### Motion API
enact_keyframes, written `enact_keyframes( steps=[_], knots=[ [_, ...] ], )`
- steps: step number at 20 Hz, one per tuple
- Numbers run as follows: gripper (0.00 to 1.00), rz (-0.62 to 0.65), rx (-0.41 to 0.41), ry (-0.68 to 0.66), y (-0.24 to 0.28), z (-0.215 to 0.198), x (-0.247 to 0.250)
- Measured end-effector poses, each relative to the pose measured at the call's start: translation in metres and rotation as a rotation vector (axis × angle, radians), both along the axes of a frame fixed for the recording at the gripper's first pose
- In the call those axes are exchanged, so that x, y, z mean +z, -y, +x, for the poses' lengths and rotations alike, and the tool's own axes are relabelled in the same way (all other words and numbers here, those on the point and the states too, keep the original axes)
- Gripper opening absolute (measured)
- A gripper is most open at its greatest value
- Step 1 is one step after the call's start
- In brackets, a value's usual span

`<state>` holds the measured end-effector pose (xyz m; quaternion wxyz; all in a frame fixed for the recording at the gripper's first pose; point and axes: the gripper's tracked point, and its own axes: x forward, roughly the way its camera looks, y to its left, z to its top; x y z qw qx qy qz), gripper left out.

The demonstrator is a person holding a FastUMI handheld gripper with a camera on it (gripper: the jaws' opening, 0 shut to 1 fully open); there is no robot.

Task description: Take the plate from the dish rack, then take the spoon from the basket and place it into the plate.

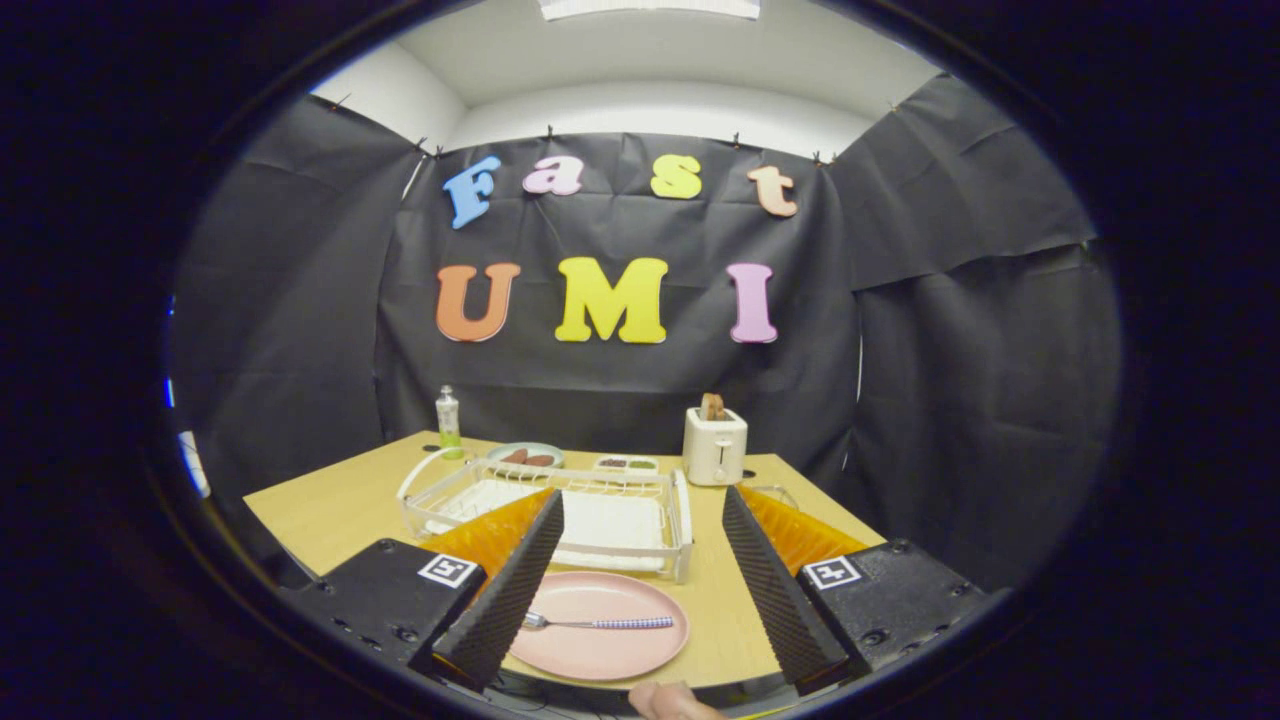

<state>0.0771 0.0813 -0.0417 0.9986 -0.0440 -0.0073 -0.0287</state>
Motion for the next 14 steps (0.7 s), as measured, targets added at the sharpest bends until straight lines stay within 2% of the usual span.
enact_keyframes(
  steps=[6,14],
  knots=[
    [1.0,0.041,0.005,0.029,0.016,-0.033,0.022],
    [1.0,0.051,-0.001,0.053,0.025,-0.043,0.034]
  ],
)
